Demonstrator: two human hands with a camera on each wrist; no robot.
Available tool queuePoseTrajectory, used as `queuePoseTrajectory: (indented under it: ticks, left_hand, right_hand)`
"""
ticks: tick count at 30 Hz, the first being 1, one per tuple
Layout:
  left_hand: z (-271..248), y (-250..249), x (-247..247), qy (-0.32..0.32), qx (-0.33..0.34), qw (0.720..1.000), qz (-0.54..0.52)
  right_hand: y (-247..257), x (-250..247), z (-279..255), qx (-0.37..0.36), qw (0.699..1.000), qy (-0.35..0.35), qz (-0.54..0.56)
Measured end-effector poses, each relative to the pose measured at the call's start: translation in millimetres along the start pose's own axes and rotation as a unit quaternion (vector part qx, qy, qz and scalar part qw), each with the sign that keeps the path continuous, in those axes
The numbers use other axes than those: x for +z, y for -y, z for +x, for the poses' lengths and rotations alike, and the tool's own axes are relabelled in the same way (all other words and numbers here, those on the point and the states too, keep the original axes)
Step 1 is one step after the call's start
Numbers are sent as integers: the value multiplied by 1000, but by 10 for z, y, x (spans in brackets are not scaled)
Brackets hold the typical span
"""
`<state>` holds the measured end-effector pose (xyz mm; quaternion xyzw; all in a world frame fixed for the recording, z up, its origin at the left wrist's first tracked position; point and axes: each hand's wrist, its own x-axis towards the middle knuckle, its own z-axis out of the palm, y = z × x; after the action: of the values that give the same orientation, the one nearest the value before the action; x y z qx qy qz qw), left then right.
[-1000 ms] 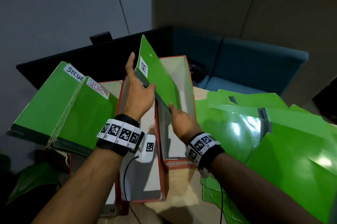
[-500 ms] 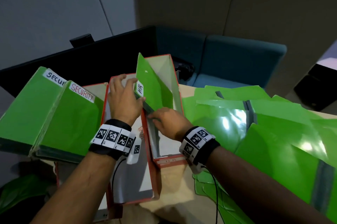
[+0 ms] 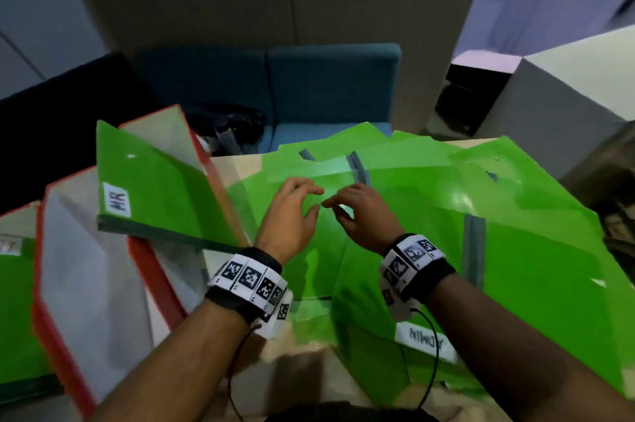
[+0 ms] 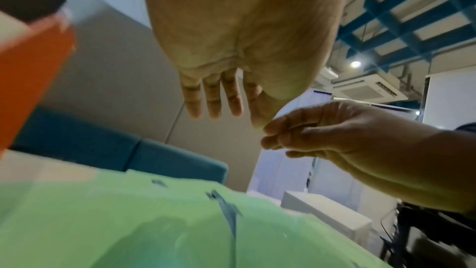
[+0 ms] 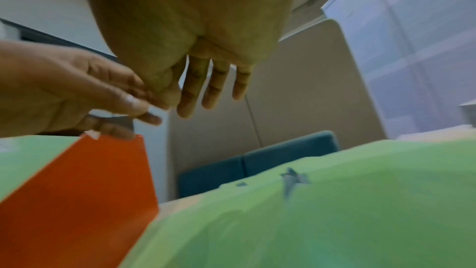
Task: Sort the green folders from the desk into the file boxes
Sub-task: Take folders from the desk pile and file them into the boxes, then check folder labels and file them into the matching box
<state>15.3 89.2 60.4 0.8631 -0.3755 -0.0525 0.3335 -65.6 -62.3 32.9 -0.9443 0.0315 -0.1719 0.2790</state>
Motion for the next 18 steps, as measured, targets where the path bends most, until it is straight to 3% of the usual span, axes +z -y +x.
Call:
queuePoseTrajectory:
  ticks: [7, 13, 18]
  left_hand:
    - [82, -282, 949, 168, -51, 984, 2]
    - [179, -491, 1372, 198, -40, 979, 2]
    - [217, -424, 1605, 219, -107, 969, 41]
  right_hand:
    - [-1007, -377, -855, 228, 966, 77, -90]
    - [-1568, -592, -1399, 370, 916, 109, -109]
    - [-1832, -608, -1853, 446, 881, 119, -104]
